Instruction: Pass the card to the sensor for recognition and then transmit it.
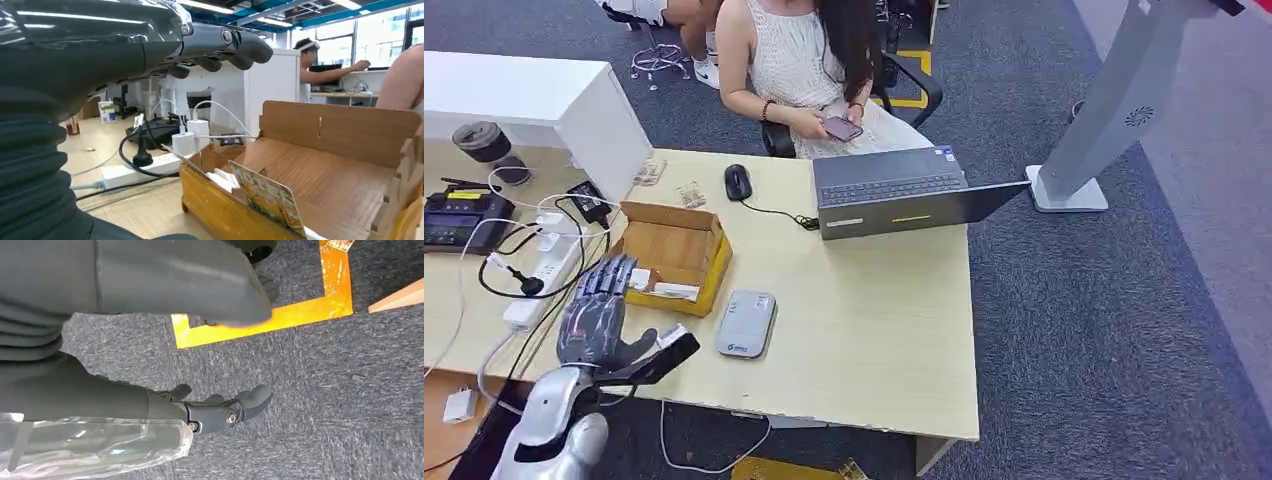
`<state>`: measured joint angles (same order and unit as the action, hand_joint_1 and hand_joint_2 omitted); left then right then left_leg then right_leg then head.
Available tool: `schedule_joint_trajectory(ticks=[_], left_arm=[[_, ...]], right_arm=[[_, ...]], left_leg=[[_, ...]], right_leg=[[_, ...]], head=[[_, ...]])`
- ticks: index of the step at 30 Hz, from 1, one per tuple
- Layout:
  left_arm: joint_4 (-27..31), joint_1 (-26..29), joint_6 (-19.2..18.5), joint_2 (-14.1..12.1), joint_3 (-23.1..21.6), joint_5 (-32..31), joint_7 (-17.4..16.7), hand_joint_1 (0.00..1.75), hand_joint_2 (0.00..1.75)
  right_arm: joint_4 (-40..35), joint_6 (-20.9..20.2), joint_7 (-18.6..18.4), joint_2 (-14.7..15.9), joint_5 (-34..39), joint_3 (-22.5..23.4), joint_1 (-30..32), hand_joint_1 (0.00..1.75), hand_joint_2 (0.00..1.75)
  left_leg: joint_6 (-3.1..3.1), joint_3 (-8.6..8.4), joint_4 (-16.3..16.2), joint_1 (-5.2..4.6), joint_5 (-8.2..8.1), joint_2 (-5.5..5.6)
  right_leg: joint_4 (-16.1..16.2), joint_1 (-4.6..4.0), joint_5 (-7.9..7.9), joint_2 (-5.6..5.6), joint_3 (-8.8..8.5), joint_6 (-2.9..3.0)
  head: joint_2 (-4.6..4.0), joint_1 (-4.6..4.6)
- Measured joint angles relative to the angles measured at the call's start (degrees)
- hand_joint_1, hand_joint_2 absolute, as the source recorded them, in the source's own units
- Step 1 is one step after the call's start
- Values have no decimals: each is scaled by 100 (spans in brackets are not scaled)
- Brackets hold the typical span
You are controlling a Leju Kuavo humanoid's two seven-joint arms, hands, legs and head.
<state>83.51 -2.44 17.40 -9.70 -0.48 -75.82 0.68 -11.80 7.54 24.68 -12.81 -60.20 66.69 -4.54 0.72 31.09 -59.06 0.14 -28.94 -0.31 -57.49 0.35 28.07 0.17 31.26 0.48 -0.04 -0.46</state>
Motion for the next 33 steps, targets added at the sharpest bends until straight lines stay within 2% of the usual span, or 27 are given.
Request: schedule_joint_trajectory(ticks=[4,10,17,33], left_arm=[[-356,-300,-6,7,0,-120,-63,0,175],[-581,-479,-11,31,0,-197,-63,0,175],[-972,-877,-221,179,-114,-430,-149,0,175],[-1243,-966,-323,251,-280,-437,-286,0,175]], right_arm=[[0,0,-35,0,-70,0,0,0,0],[0,0,-50,0,-83,-2,3,0,0],[0,2,-63,0,-85,-28,0,0,0],[0,50,-83,0,-170,-48,4,0,0]], left_leg=[[0,0,0,0,0,-2],[0,1,-1,0,0,-2],[-2,1,-2,-1,2,-4],[-3,2,-1,0,3,-3]], right_leg=[[0,0,-2,2,0,0],[0,0,-2,3,4,-1],[0,0,-4,5,3,-1],[0,0,-4,5,5,-1]], head=[[0,2],[0,0],[0,2],[0,0]])
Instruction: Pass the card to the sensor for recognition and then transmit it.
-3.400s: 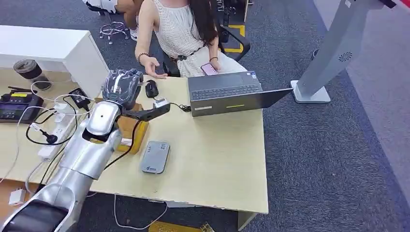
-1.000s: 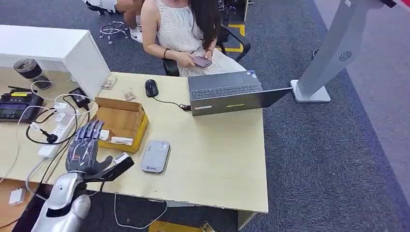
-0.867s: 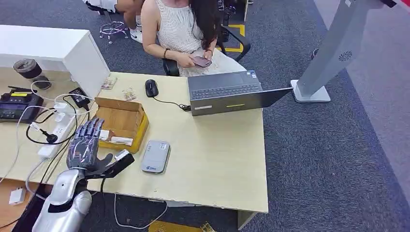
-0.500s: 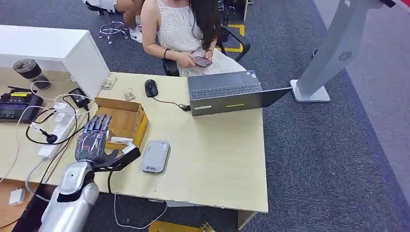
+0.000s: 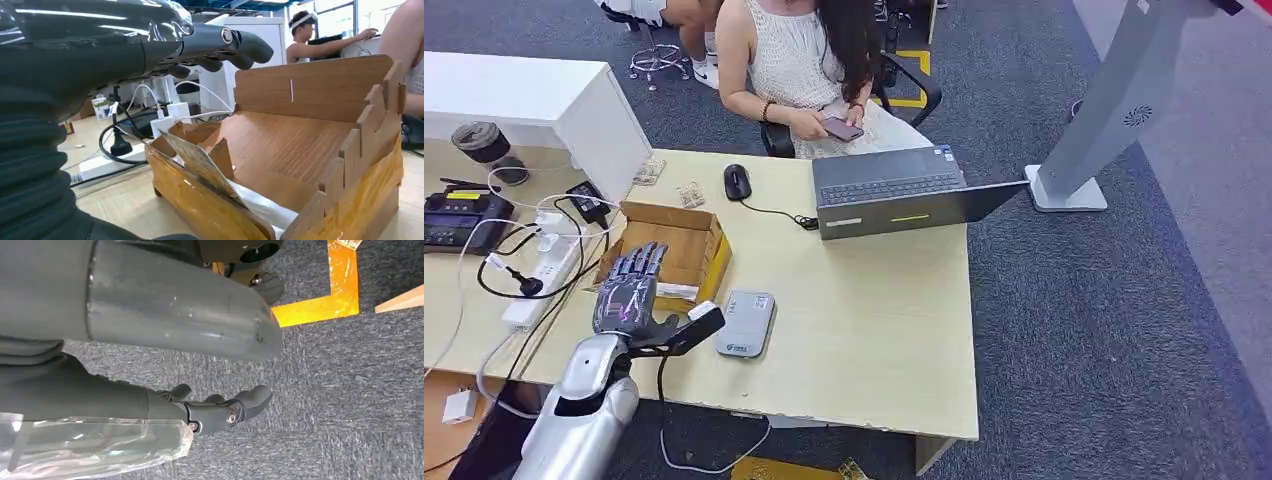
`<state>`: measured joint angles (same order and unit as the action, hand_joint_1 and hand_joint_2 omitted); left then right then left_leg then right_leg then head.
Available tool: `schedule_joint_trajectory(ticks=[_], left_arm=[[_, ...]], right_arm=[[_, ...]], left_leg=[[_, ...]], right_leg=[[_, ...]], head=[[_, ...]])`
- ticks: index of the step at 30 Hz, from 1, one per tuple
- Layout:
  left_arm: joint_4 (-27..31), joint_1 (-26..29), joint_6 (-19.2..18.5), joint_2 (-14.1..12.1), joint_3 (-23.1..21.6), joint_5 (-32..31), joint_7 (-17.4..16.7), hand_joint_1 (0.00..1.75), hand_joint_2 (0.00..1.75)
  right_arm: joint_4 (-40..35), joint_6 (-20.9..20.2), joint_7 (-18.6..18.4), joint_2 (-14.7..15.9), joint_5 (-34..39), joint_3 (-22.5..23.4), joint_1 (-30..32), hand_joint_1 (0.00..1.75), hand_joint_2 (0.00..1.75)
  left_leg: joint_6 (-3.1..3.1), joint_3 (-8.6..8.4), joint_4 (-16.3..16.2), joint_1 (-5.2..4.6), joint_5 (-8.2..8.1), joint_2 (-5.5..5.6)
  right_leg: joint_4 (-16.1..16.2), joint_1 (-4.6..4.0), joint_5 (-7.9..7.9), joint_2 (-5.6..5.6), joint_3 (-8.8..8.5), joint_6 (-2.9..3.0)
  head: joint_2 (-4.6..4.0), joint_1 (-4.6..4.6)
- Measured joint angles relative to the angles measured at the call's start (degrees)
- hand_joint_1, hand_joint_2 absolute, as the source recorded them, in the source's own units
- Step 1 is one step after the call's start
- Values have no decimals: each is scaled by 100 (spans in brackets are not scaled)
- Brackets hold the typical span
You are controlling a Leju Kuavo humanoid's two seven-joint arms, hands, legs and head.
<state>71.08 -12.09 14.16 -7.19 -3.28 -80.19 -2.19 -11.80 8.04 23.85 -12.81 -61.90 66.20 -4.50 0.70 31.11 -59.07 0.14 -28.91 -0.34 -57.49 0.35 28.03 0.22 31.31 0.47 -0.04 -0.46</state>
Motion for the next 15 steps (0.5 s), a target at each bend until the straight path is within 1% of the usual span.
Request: schedule_joint_trajectory(ticks=[5,14,15], left_arm=[[0,-1,-46,0,0,-85,-194,0,175],[0,-3,-59,-2,0,-85,-210,0,175],[0,-3,-59,-2,0,-85,-212,175,175]], right_arm=[[0,9,-9,0,0,0,0,0,0],[0,9,-26,0,-2,0,0,0,0],[0,9,-26,0,-2,0,0,0,0]], left_leg=[[0,0,0,0,0,0],[0,0,0,0,0,0],[0,0,0,0,0,0]], right_leg=[[0,0,0,0,-1,0],[0,0,0,0,0,0],[0,0,0,0,0,0]], head=[[0,0],[0,2],[0,0]])
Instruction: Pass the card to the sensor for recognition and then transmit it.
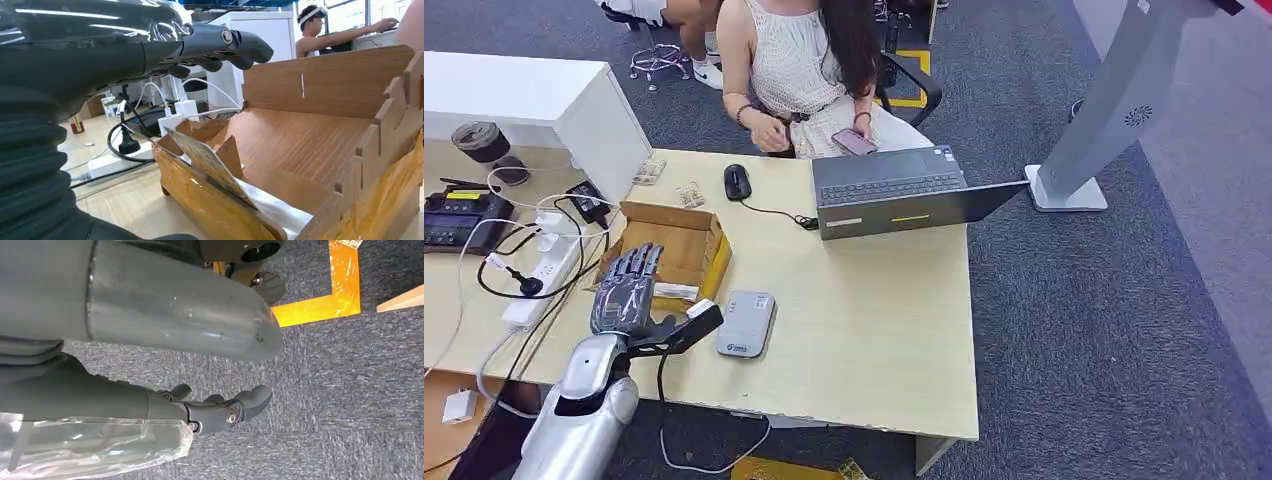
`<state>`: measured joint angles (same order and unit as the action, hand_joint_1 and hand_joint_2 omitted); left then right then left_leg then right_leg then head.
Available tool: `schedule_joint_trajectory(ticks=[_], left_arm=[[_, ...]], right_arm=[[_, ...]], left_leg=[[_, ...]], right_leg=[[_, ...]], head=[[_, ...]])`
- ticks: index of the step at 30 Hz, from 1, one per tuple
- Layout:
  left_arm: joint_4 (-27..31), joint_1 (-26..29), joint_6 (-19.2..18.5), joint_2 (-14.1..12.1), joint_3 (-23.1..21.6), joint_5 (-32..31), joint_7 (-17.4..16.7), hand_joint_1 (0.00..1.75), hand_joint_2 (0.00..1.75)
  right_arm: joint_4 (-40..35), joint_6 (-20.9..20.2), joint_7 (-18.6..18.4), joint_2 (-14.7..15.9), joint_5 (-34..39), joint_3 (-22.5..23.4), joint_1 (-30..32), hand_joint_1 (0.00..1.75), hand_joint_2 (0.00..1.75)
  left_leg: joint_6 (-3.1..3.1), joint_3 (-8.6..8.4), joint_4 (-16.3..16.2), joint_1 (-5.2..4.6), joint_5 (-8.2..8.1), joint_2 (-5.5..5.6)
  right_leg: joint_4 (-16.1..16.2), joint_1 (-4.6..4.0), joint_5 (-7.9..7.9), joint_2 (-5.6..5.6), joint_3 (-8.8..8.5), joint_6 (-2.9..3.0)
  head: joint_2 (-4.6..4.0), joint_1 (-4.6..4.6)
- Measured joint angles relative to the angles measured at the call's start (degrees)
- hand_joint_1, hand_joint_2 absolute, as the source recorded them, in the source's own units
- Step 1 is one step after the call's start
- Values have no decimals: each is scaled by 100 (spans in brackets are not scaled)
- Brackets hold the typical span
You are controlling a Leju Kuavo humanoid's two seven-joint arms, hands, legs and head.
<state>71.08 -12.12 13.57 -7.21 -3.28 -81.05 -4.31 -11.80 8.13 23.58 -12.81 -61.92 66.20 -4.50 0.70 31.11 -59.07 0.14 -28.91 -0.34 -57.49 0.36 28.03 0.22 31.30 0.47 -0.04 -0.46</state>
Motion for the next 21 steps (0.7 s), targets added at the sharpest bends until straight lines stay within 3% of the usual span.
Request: schedule_joint_trajectory(ticks=[21], left_arm=[[0,3,33,2,0,225,127,175,175]], right_arm=[[0,0,-22,0,-15,-15,2,0,0]], left_leg=[[0,1,0,0,0,1]], right_leg=[[0,0,0,-1,0,0]], head=[[0,0]])
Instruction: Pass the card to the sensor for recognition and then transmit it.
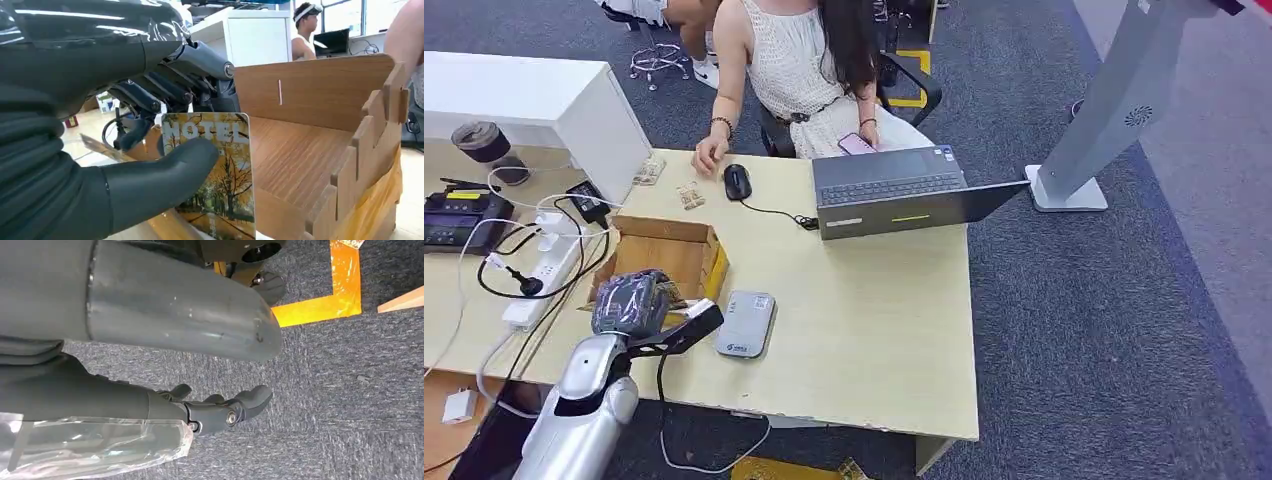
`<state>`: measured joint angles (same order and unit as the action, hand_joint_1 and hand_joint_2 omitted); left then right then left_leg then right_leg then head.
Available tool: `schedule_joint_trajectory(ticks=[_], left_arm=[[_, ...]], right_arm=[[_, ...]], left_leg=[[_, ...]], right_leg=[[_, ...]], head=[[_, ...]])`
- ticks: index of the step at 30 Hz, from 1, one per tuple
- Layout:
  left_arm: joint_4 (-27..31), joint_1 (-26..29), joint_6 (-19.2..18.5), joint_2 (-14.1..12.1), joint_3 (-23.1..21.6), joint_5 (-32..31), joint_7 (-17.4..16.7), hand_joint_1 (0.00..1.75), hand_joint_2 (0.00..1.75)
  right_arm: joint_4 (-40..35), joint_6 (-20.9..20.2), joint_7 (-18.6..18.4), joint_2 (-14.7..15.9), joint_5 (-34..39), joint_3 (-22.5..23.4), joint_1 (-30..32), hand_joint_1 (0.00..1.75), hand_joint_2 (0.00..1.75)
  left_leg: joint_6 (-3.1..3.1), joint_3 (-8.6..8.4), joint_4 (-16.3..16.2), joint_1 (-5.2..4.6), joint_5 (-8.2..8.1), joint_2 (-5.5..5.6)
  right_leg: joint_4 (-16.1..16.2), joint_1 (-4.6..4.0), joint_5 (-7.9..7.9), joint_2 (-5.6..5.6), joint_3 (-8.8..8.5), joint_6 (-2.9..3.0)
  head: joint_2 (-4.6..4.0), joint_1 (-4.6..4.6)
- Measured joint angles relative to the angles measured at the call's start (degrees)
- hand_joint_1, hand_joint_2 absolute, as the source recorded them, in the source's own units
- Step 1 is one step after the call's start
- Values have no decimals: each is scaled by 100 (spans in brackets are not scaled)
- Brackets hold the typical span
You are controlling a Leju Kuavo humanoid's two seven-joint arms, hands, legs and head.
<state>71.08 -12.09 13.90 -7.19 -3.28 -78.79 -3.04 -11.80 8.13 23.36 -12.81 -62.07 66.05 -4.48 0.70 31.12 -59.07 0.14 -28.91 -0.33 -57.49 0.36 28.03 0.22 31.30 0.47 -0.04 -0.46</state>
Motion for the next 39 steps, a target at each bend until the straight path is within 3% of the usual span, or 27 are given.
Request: schedule_joint_trajectory(ticks=[22,27,34,39], left_arm=[[-18,-74,120,-2,0,30,2,175,175],[-235,-528,212,0,0,-130,20,175,175],[-590,-1650,-13,55,-168,-260,-46,175,175],[-724,-2165,-92,79,-293,-308,-122,175,175]], right_arm=[[0,31,-48,-2,-98,-42,19,0,0],[0,24,-142,-2,-135,-54,9,0,0],[0,-2,-203,-2,-168,-74,-6,0,0],[0,-9,-197,-2,-162,-72,-6,0,0]], left_leg=[[0,0,0,0,1,1],[3,1,-2,0,8,2],[2,16,-3,0,25,0],[0,17,-3,-1,27,1]], right_leg=[[0,0,0,-1,2,0],[0,0,-8,-3,5,1],[0,0,-28,0,16,-1],[0,0,-29,-1,17,-2]], head=[[0,2],[0,2],[0,0],[0,-2]])
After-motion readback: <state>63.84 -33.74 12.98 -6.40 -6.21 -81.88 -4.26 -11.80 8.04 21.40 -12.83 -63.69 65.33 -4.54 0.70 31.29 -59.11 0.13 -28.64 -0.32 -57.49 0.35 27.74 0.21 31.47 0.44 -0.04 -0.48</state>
